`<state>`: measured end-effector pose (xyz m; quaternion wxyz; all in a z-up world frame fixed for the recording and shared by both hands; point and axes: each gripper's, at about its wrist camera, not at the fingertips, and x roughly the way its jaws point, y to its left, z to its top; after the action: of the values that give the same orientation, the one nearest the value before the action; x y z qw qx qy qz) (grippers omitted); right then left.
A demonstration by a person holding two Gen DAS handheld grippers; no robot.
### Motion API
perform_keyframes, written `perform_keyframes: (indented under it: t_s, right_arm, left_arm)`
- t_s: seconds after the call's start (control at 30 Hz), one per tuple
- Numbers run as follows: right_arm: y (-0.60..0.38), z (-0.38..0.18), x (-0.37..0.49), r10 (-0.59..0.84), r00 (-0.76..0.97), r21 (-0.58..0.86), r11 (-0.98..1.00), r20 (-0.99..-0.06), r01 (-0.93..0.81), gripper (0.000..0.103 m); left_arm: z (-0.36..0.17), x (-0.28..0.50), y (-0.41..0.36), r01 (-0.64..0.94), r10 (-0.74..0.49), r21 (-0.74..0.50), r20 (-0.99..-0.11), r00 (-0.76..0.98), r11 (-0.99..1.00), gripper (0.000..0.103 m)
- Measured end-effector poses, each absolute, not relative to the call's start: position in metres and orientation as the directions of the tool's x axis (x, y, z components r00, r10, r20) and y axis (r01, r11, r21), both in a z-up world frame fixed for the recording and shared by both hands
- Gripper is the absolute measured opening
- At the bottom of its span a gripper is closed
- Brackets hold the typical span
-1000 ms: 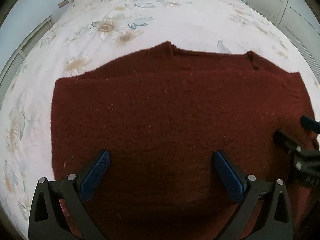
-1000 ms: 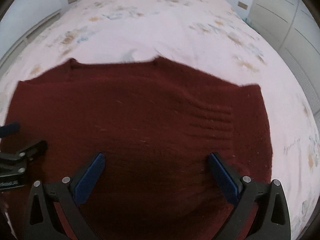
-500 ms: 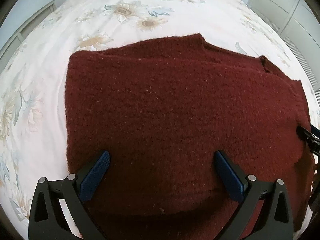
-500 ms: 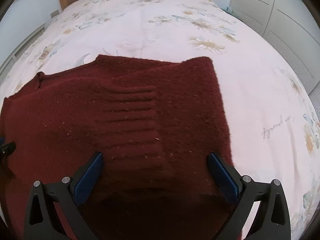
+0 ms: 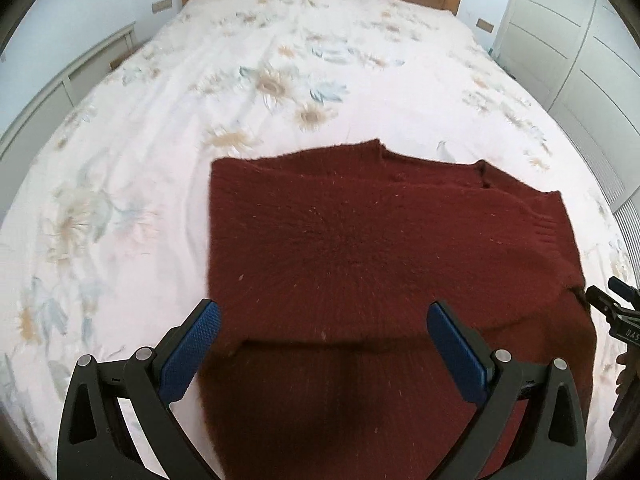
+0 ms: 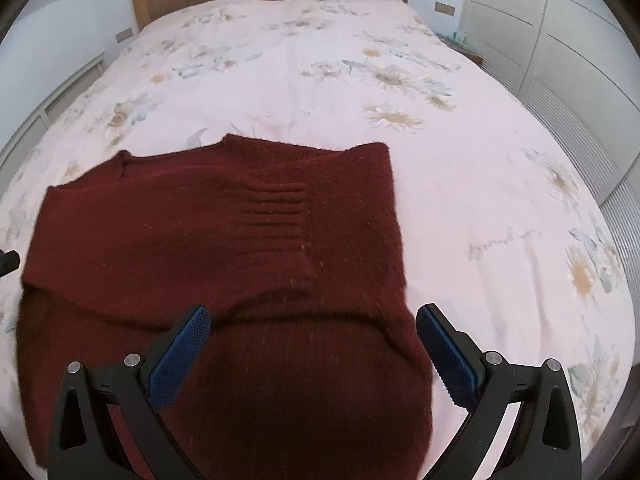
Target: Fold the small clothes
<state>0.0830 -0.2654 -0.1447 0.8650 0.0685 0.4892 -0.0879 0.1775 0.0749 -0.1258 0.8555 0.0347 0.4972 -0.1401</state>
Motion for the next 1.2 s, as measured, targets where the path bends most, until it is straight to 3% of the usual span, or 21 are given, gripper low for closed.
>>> perform_keyframes:
  t_s: [0.4,0.77,1.03,1.13,1.2]
  right_arm:
    - [-0.271,-0.139,0.001,-0.126,0.485,0.003,0.966,-0.865,0.257,0.103]
    - [-0.269,-0.185,-0.055,-0.068,0.371,0.045,0.957,-0.926,0.286,0.103]
    - [-0.25,-0.217,-0.069,0.008,0.279,0.075,0.971,-0.96,0.227,0.102]
    - [-0.245,-0.225,-0.071,0.035,0.26,0.094,0.971,-0.965,0.218,0.085]
    - [-0.244,-0.227,-0.072,0.052,0.259,0.11,0.97,-0.964,0.216,0.068]
  left_arm:
    - [-0.112,0.094,0.094,0.26,-0.163,-0.04,-0.867,0.471,0.965,0.102]
    - [-0.158,0.034,0.12,0.256,-0.112,-0.02,-0.93,0.35,0.967,0.102]
    - [-0.196,0.01,0.112,0.298,-0.141,-0.066,-0.962,0.235,0.952,0.1]
    - [-0.209,0.007,0.106,0.31,-0.152,-0.09,-0.971,0.182,0.947,0.077]
    - [-0.213,0.005,0.102,0.325,-0.137,-0.074,-0.975,0.175,0.943,0.072]
